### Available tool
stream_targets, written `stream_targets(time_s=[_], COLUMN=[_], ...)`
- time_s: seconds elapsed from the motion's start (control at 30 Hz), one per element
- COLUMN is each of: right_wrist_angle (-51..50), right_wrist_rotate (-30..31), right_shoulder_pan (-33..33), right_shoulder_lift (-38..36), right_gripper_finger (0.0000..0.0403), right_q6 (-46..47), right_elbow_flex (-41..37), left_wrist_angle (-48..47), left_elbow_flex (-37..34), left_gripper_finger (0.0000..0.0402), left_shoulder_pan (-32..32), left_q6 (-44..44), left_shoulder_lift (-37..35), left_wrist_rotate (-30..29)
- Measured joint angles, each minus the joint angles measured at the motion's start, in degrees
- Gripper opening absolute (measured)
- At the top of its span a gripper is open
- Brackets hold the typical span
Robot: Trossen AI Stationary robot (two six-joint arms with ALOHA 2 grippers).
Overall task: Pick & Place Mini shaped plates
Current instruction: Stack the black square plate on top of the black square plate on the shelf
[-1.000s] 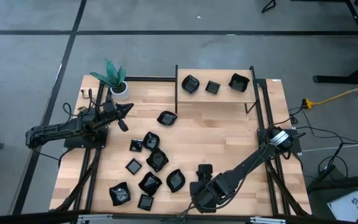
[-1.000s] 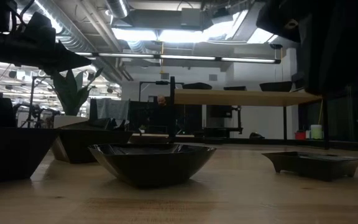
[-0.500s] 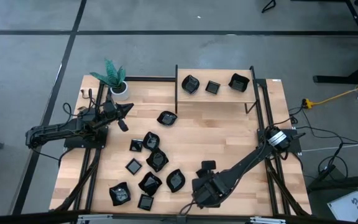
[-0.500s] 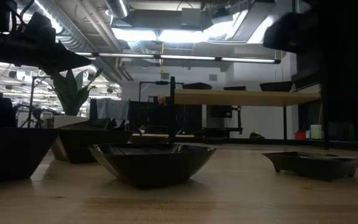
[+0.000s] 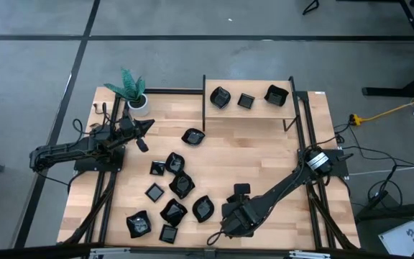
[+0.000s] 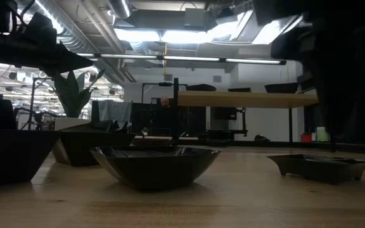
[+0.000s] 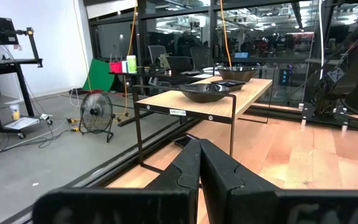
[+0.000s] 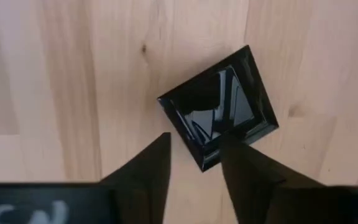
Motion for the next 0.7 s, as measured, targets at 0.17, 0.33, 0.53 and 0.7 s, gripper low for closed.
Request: stream_targets(time_s=[0.17,0.33,0.53,0.7], right_wrist_angle=[0.5,0.6,0.5,0.6], right_wrist_rotate=[0.0,0.0,0.2,0.1], right_shoulder_pan=[0.0,0.0,0.0,0.0], right_shoulder_lift=[1.0,1.8,1.8,3.5], right_gripper_finger=[0.0176,0.0174,0.0156,0.0149], right_q6=[-2.6,-4.3,-5.7,-5.8], right_elbow_flex=[0.0,0.0,0.0,0.0], left_wrist_angle=[0.0,0.0,0.0,0.0], left_elbow_flex=[0.0,0.0,0.0,0.0], left_gripper_finger=[0.0004,0.0004,0.0004,0.0004], left_shoulder_pan=[0.0,0.0,0.0,0.0], left_q6=[0.0,0.0,0.0,0.0], left_shoulder_lift=[0.0,0.0,0.0,0.0], left_wrist_rotate=[0.0,0.0,0.0,0.0])
